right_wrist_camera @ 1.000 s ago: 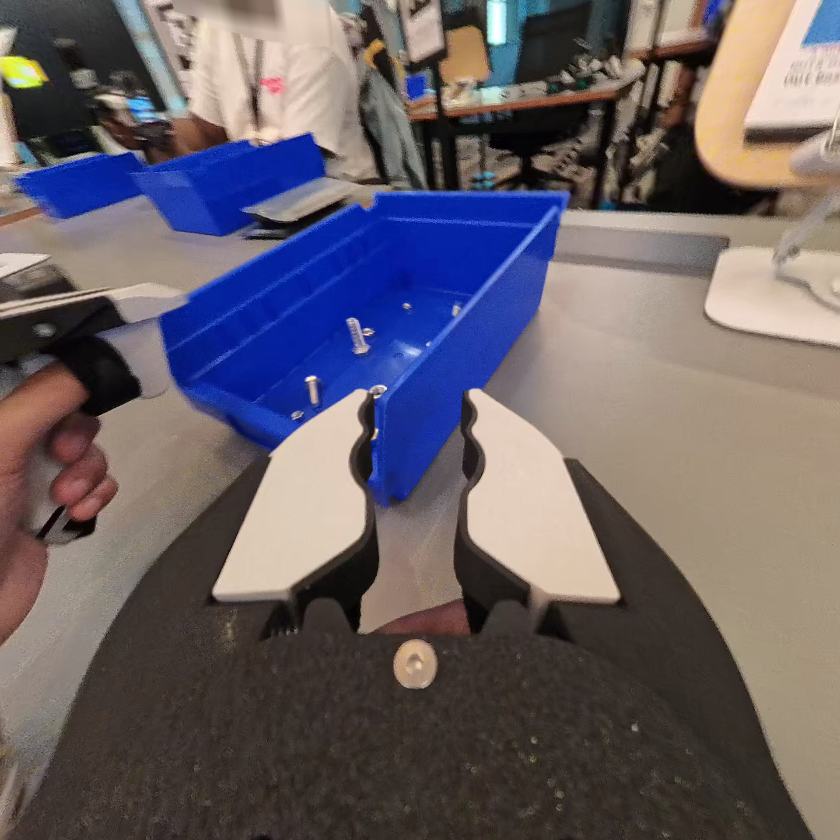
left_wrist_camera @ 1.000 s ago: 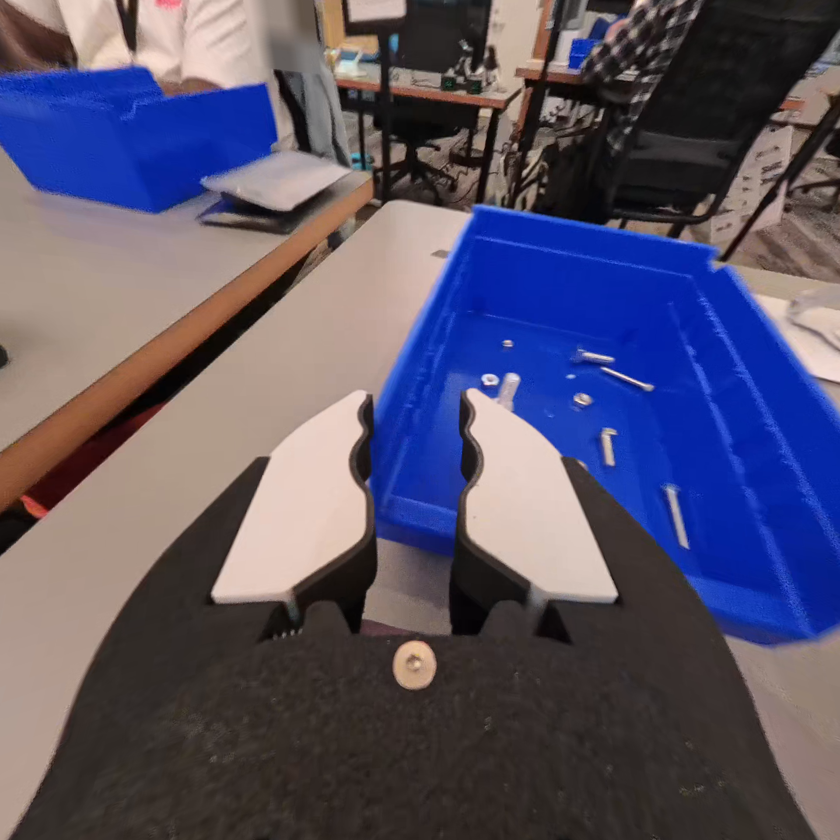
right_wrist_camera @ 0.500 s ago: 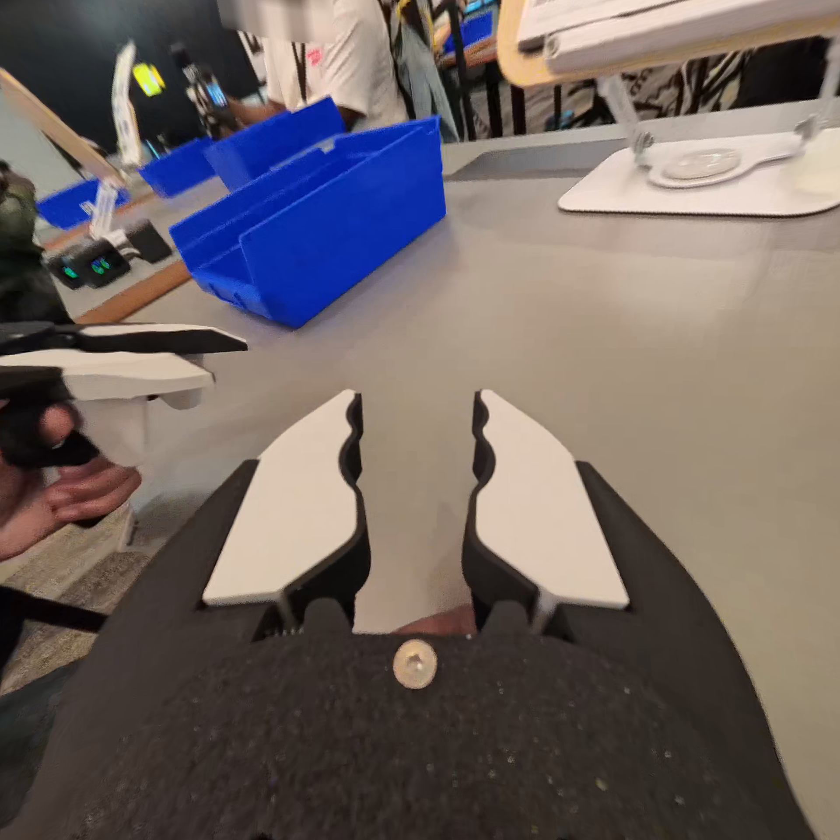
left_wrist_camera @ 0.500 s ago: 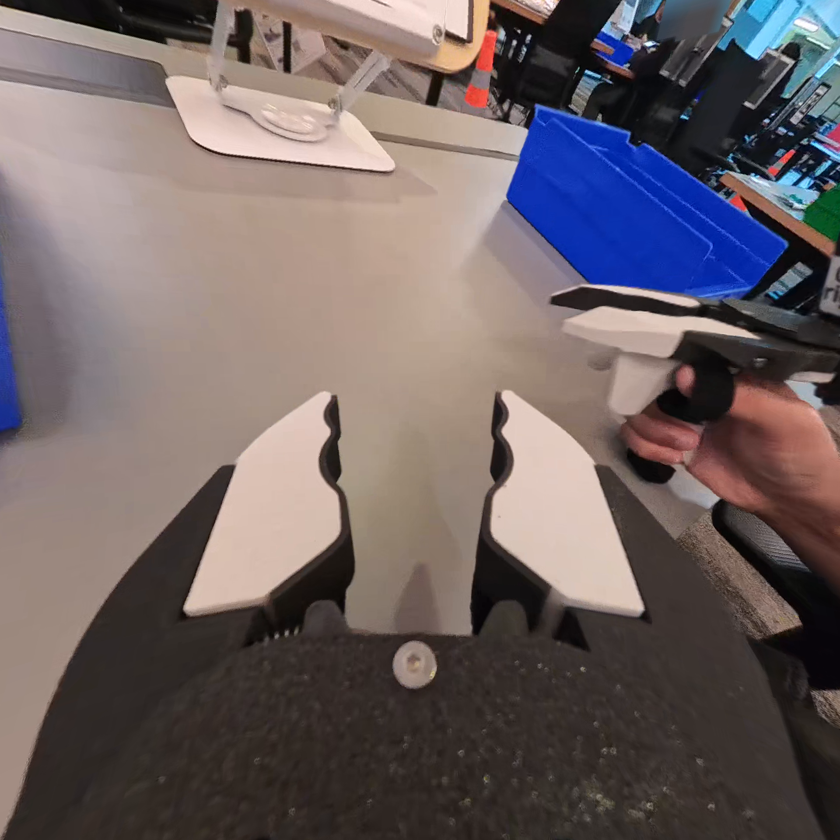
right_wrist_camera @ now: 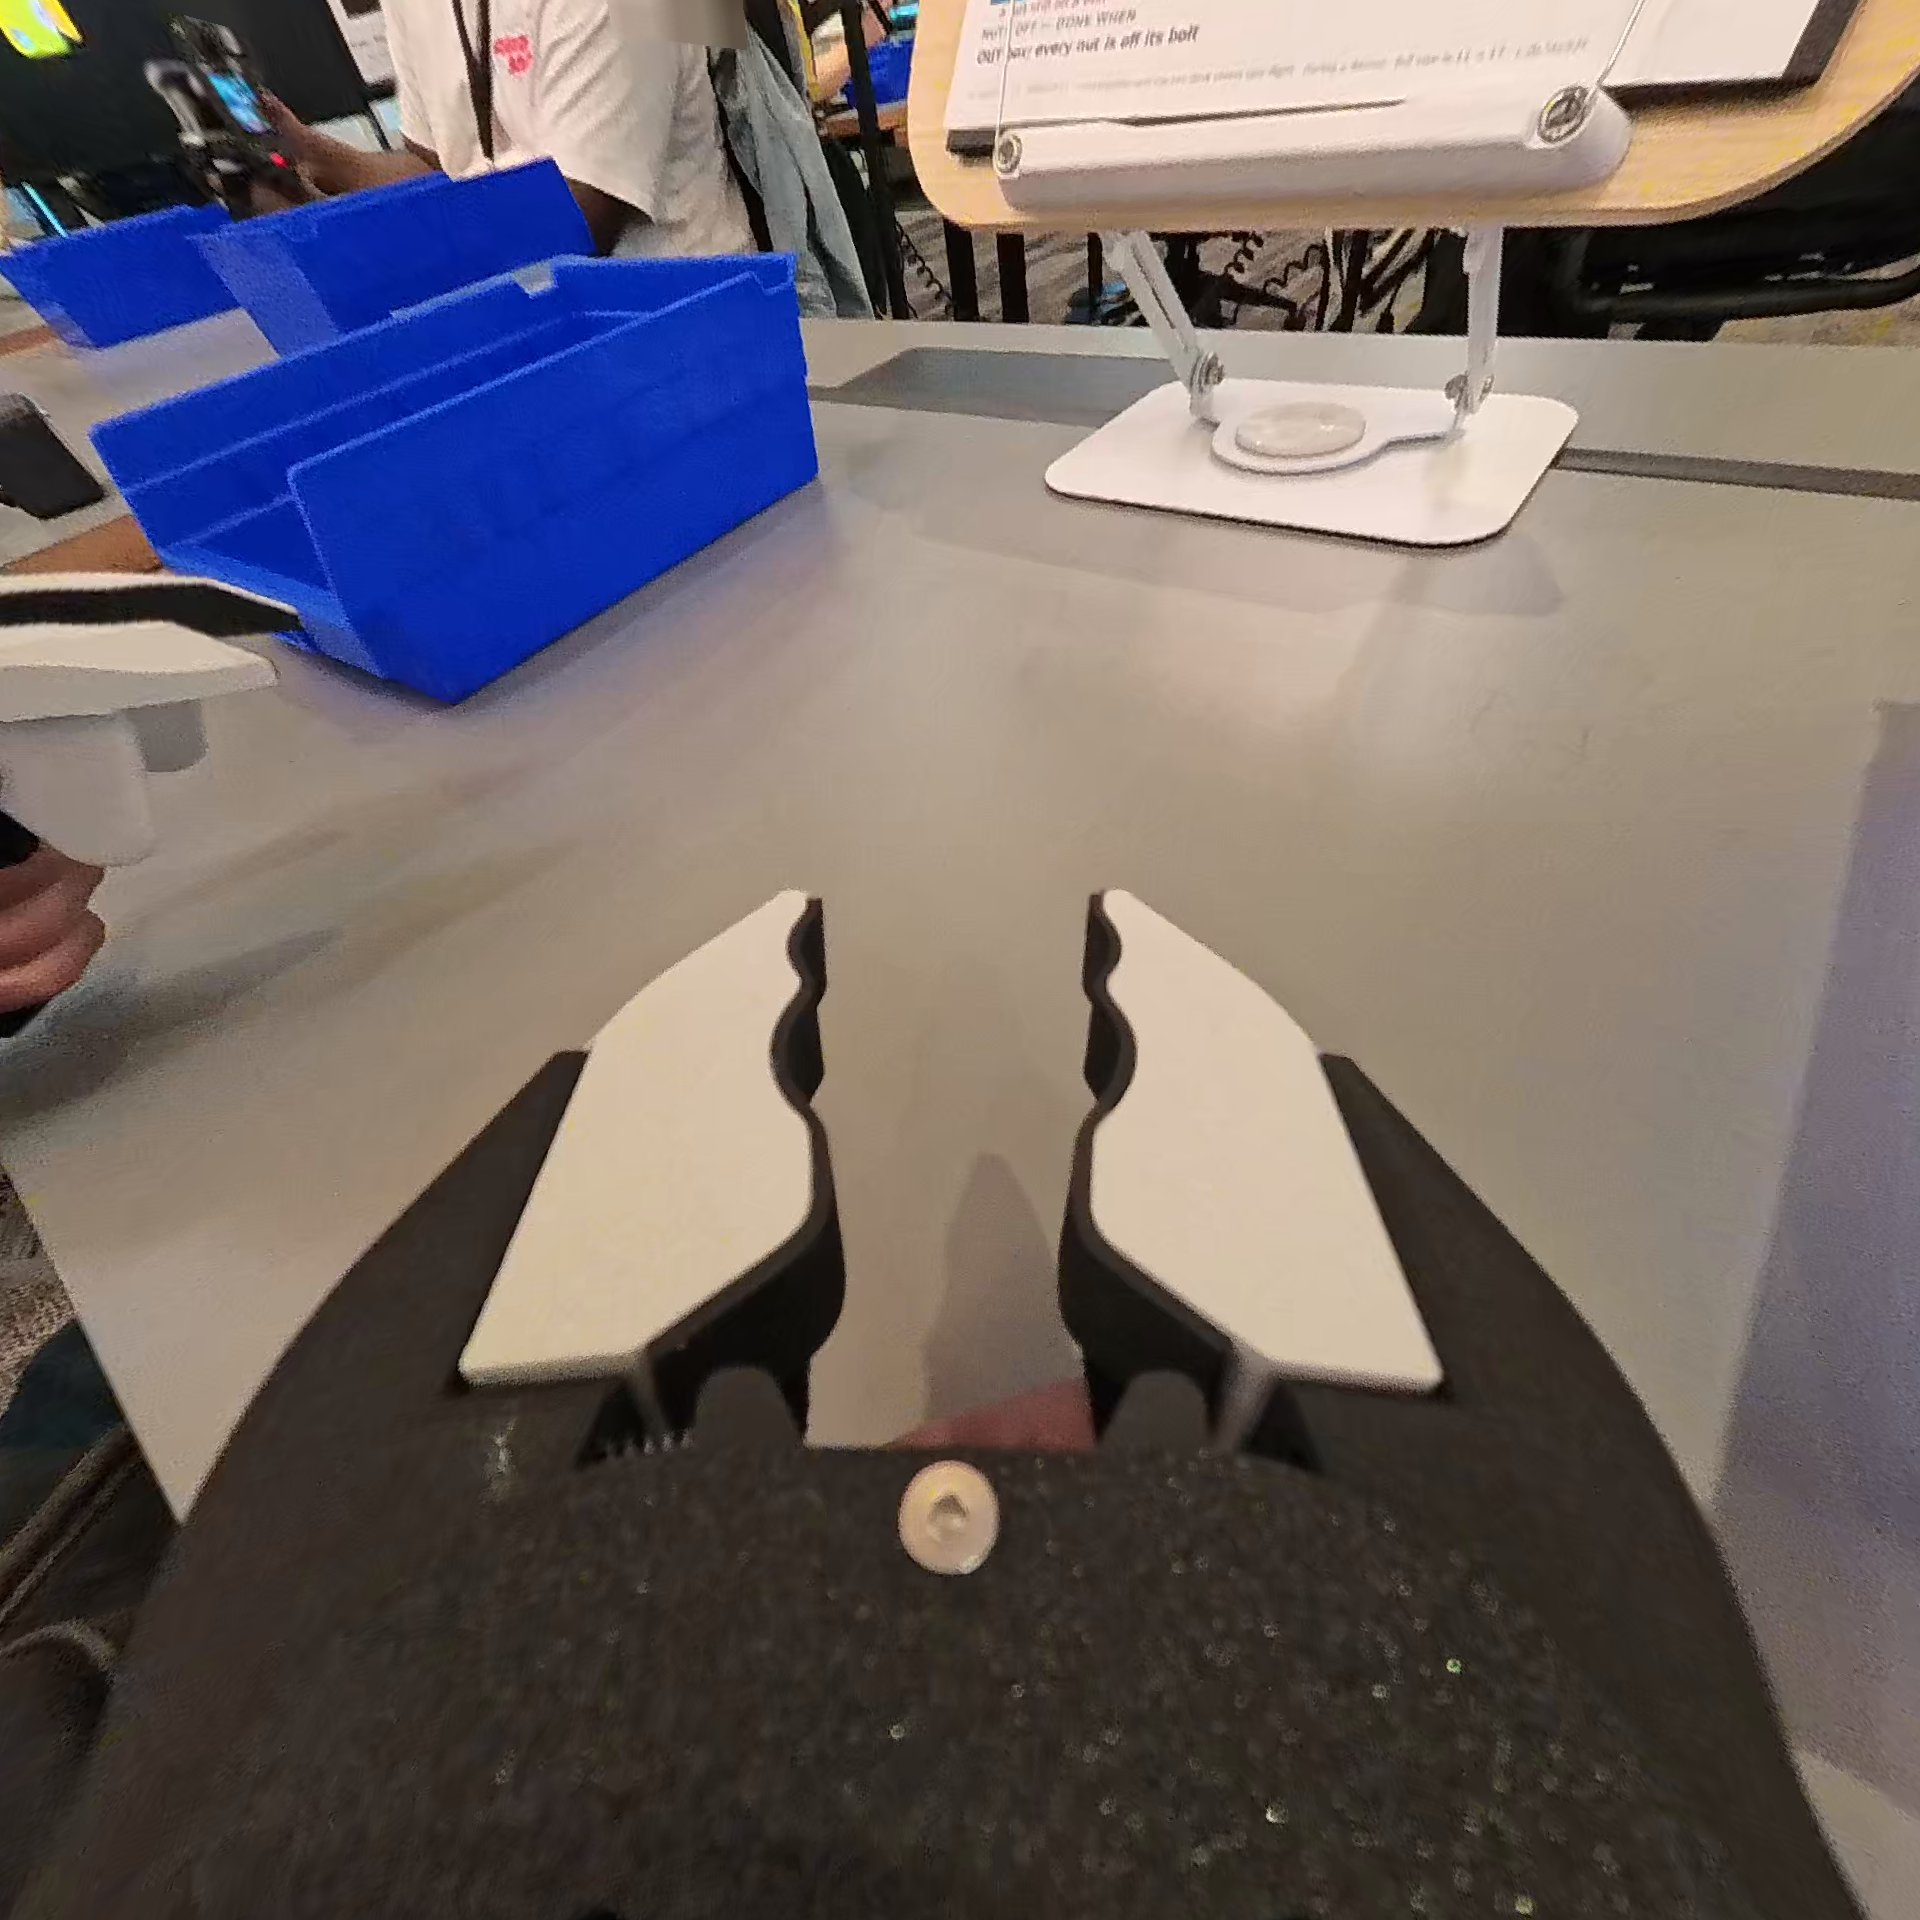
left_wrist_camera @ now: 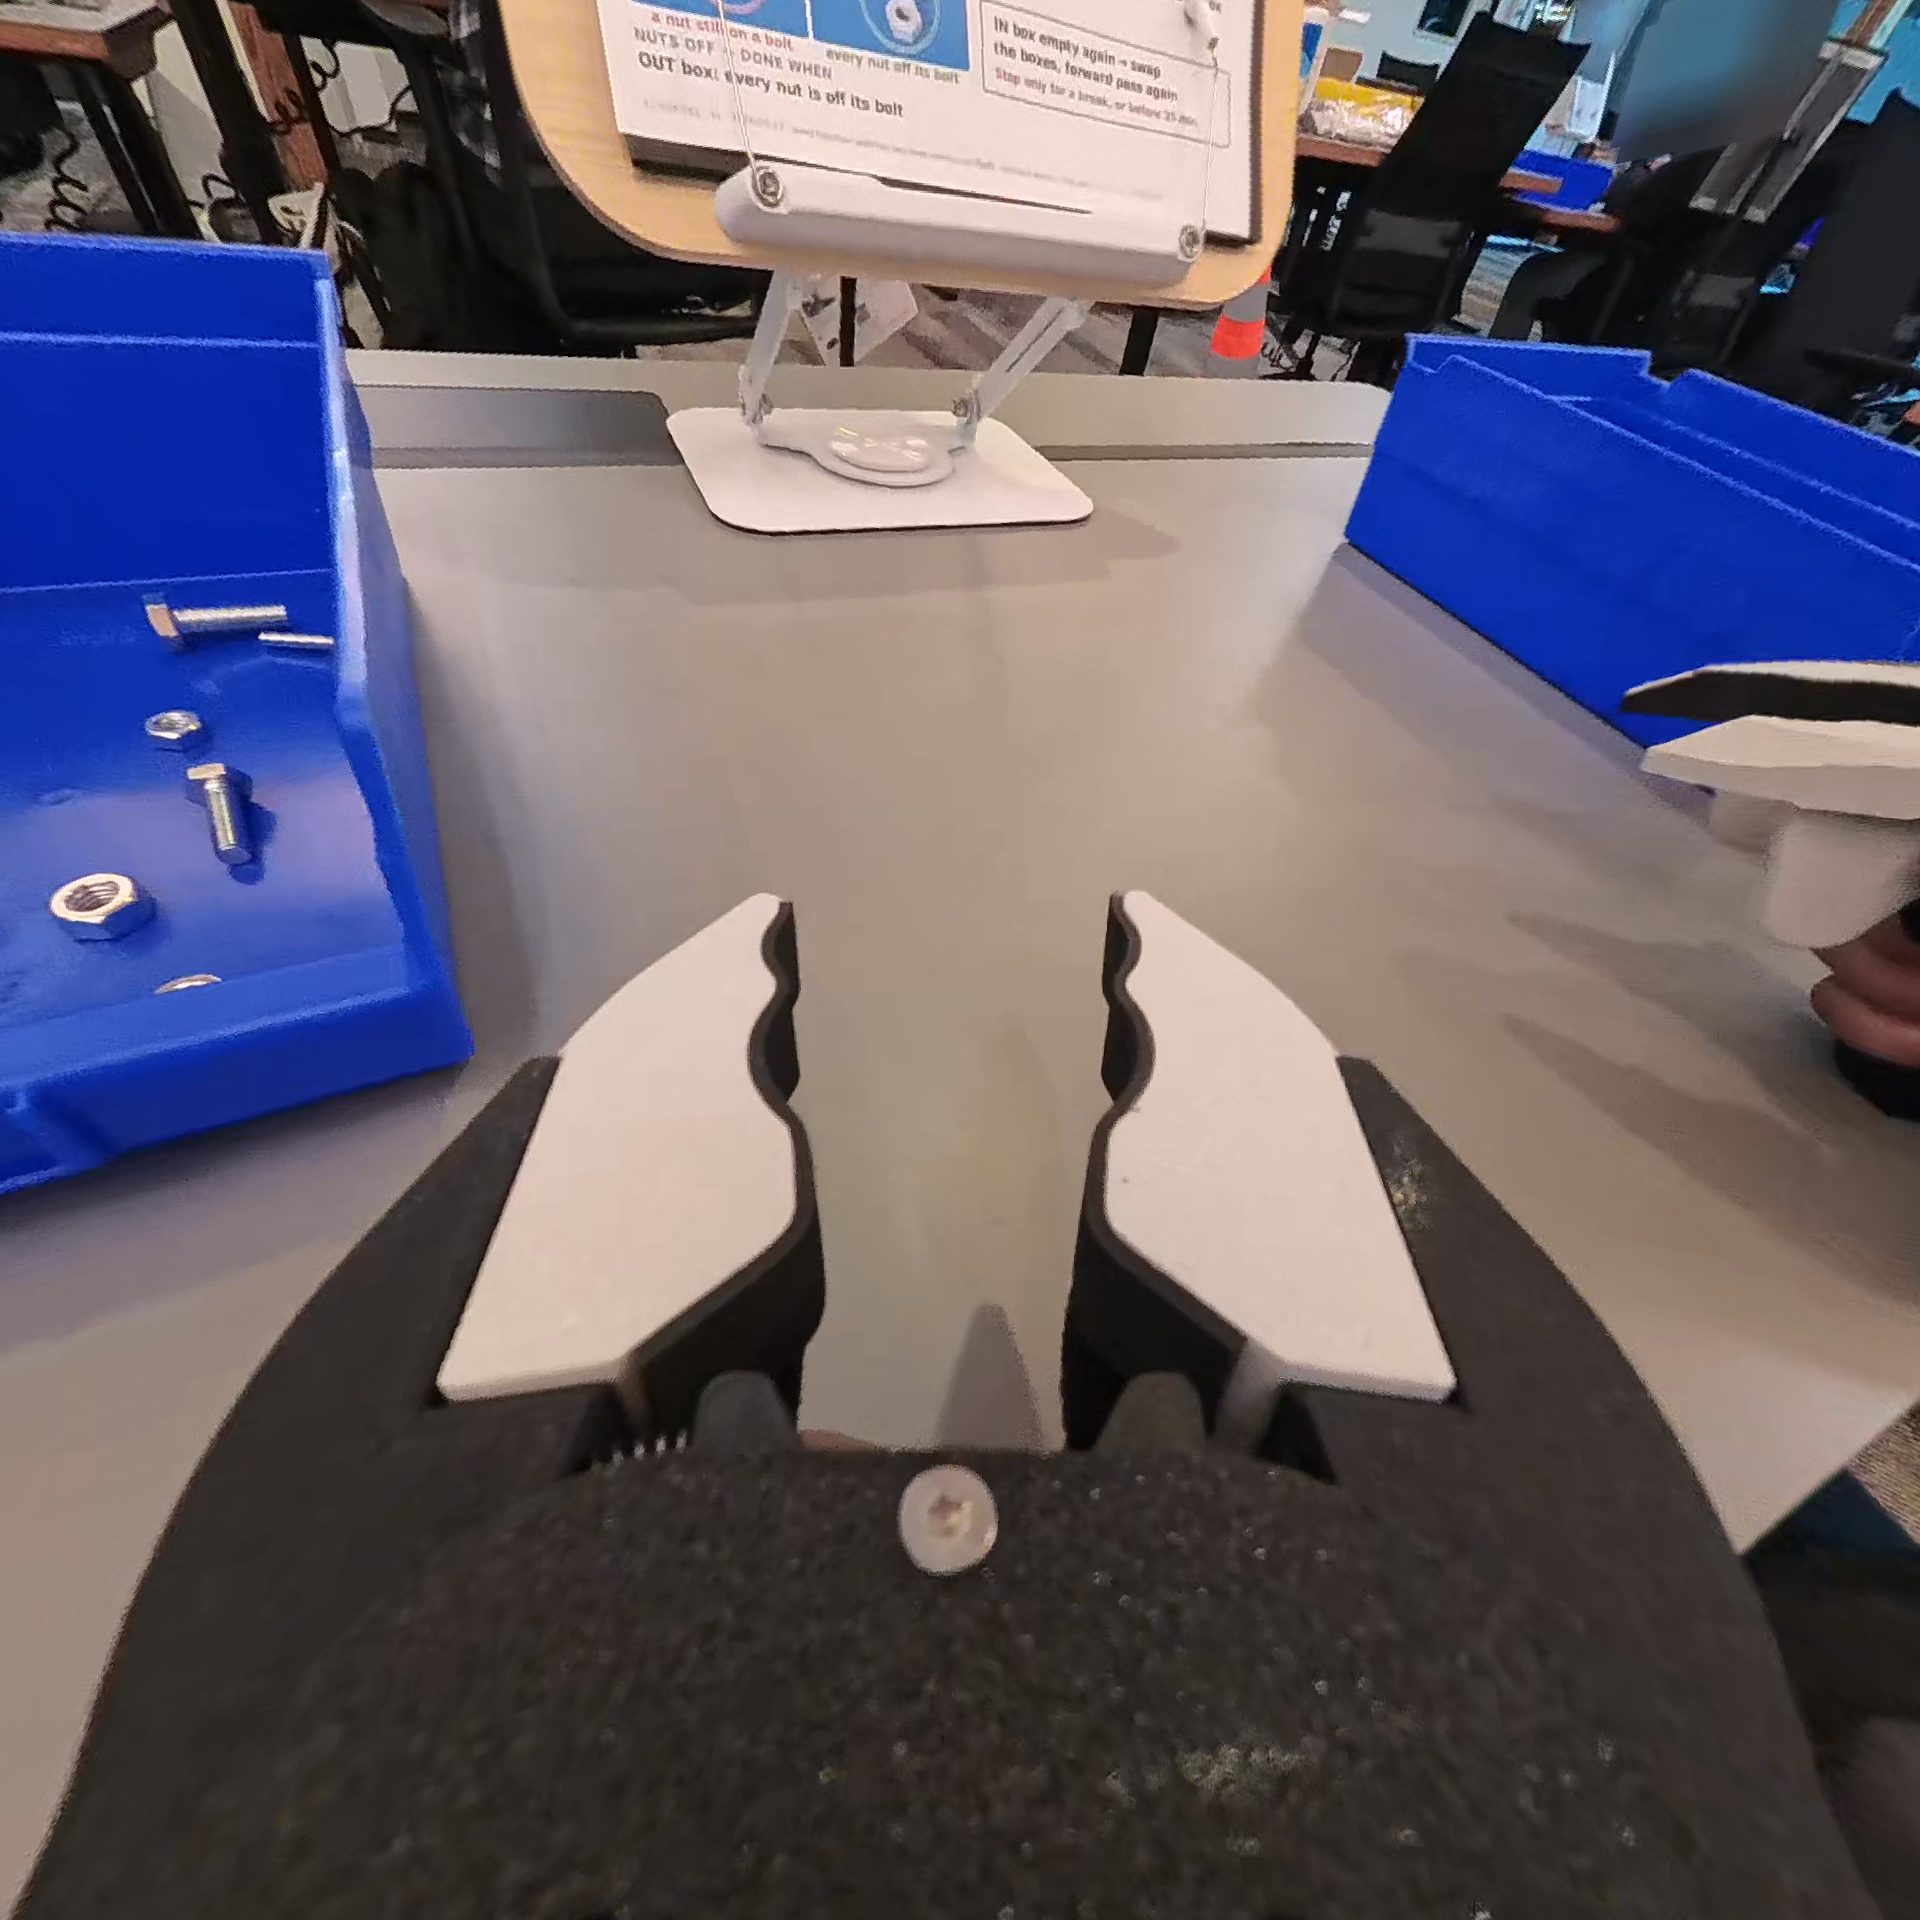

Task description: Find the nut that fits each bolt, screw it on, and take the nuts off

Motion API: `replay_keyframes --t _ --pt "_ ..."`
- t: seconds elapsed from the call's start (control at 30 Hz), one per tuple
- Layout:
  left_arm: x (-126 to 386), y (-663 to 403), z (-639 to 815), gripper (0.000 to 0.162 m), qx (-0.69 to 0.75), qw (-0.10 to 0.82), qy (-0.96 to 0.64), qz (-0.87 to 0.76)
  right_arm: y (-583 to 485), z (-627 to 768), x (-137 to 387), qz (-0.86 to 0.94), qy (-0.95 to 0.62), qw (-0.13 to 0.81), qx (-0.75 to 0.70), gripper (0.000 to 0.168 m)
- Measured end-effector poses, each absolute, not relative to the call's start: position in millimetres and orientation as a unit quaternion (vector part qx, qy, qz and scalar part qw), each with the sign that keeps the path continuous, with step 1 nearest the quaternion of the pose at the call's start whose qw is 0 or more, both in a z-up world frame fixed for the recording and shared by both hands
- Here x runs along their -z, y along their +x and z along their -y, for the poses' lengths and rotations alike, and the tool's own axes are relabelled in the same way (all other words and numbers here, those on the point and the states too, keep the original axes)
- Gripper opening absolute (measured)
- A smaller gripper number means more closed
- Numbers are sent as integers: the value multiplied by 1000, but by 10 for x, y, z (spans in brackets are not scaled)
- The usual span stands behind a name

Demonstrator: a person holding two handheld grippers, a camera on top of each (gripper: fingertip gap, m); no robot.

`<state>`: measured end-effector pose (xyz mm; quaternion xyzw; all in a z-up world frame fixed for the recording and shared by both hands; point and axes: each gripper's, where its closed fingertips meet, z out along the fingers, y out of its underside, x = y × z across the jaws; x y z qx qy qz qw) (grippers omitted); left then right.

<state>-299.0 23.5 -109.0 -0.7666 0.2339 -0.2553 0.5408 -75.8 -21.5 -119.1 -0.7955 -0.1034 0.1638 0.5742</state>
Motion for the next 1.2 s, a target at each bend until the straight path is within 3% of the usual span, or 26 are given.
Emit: replay_keyframes --t 0.47,0.83,1.2 --pt "1202 -2932 -190 54 278 506 -779 -246 -715 220 1234 132 -807 565 -111 43" --pt "1276 -2927 -203 54 266 494 -787 -256 -625 186 1254 92 -810 556 -163 37" --pt "1119 -3259 -440 48 236 523 -787 -226 -668 197 1233 115 -809 559 -137 33"
